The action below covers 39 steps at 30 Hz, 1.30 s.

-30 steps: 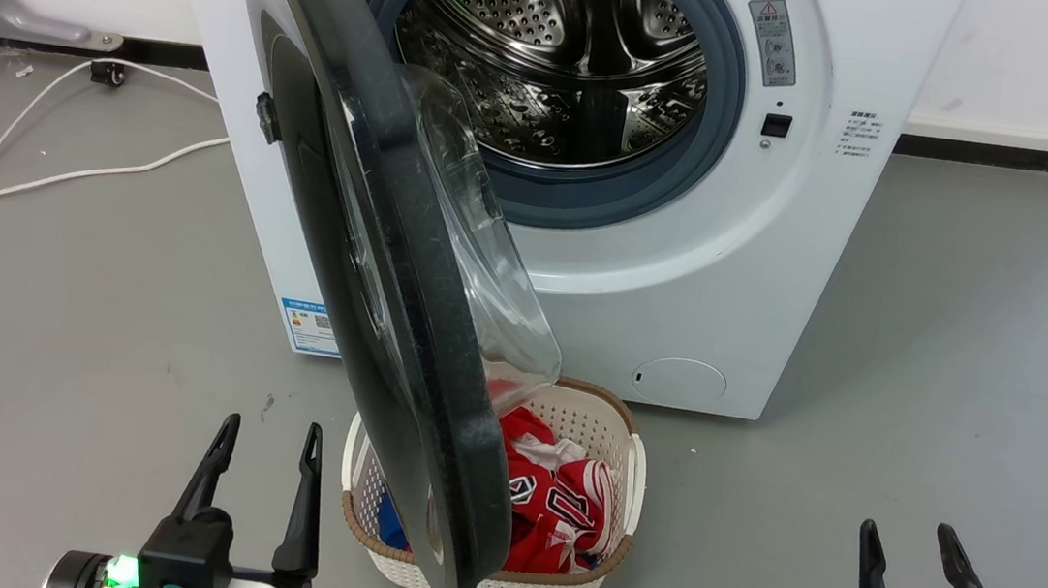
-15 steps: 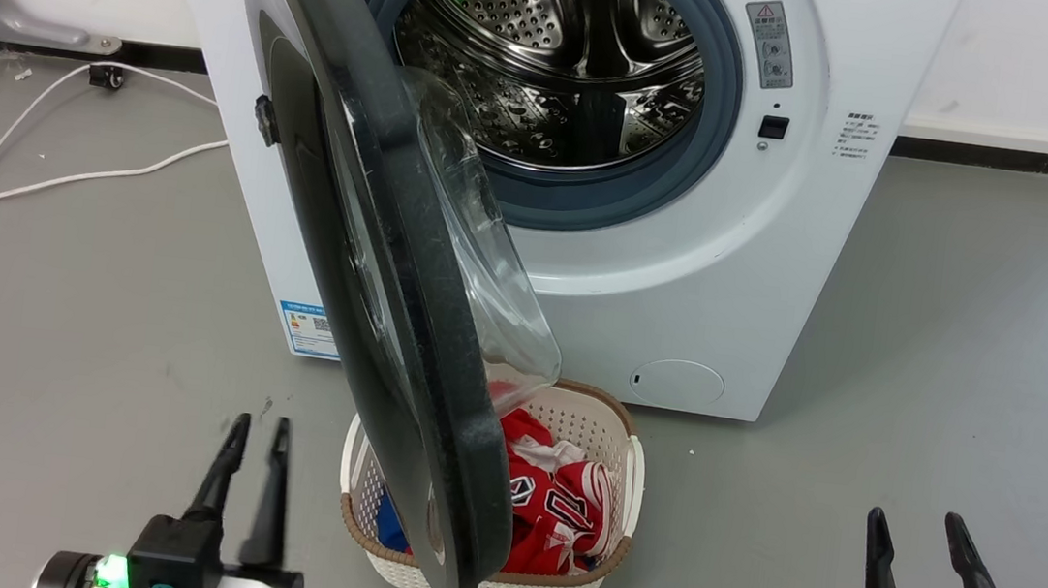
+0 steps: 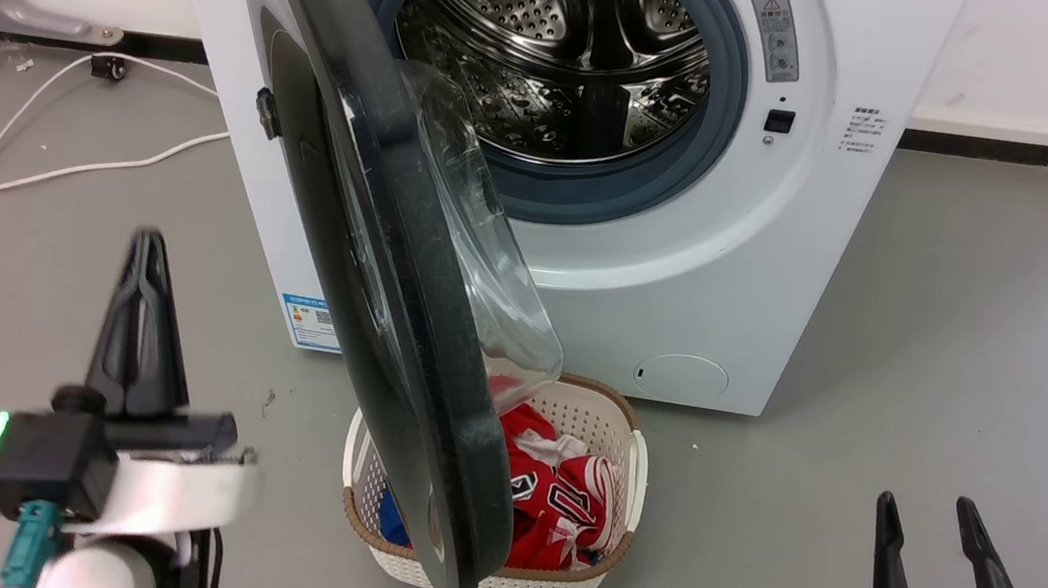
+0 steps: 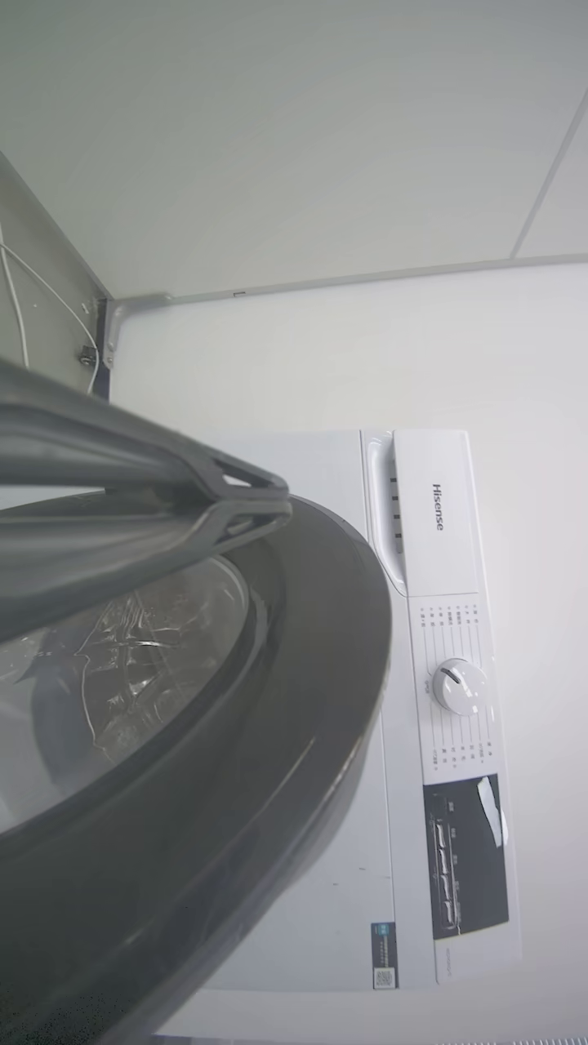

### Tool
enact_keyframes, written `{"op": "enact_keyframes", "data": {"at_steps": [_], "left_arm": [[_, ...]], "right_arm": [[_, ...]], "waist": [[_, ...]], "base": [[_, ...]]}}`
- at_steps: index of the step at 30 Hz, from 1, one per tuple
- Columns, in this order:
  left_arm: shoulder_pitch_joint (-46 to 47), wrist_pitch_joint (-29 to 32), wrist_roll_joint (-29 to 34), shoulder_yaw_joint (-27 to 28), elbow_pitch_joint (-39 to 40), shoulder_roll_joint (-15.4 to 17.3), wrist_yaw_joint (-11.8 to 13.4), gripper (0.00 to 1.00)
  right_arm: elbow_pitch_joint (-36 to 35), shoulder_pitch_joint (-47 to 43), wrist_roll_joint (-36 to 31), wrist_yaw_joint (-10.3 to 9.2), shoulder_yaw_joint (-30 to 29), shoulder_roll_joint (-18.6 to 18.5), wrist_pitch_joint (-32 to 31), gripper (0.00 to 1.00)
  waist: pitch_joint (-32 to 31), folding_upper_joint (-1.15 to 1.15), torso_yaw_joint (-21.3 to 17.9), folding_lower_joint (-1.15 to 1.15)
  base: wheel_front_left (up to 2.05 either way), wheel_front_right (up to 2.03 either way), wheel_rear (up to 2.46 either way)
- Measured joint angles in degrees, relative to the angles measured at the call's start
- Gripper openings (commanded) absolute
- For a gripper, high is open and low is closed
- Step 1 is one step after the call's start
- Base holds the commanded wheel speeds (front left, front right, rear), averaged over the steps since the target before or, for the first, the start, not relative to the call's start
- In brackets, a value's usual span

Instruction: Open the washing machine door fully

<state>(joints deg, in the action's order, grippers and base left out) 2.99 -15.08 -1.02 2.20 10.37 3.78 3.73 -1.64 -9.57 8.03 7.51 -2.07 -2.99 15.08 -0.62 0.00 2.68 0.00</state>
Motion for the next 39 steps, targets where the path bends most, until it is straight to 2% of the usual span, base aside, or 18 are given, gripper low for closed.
{"op": "enact_keyframes", "data": {"at_steps": [3,8,14,18,28,39], "left_arm": [[3.4,0.0,0.5,-0.6,4.4,0.4,-0.4,0.0],[8.9,0.0,0.3,-5.3,11.8,0.7,-4.1,0.0],[13.2,-0.1,0.2,-12.0,14.7,0.1,-6.9,0.0],[14.6,-0.1,-0.5,-18.3,13.6,-0.4,-8.3,0.0],[15.0,-0.1,-0.1,-30.5,8.0,-0.7,-8.9,0.0],[7.5,-0.1,-0.7,-36.9,1.5,-0.3,-8.4,0.0]], "right_arm": [[-0.3,0.1,0.0,-0.01,0.2,0.0,0.0,1.0],[-0.7,0.2,0.0,-0.01,0.6,0.0,0.0,1.0],[-1.2,0.5,0.0,-0.01,1.2,0.0,0.0,1.0],[-1.3,0.5,0.0,-0.01,1.7,0.0,0.0,1.0],[-1.7,0.5,0.0,-0.01,2.3,0.0,0.0,1.0],[-1.8,0.5,-0.6,-0.01,3.3,0.0,0.0,1.0]], "waist": [[0.2,0.0,-0.1,0.0],[0.6,0.0,-0.3,0.0],[0.8,0.0,-0.8,0.0],[0.8,0.0,-1.0,0.0],[0.9,0.0,-1.1,0.0],[1.1,0.0,-0.4,0.0]], "base": [[0.0,0.0,0.0],[0.0,0.0,0.0],[0.0,0.0,0.0],[0.0,0.0,0.0],[0.0,0.0,0.0],[0.0,0.0,0.0]]}}
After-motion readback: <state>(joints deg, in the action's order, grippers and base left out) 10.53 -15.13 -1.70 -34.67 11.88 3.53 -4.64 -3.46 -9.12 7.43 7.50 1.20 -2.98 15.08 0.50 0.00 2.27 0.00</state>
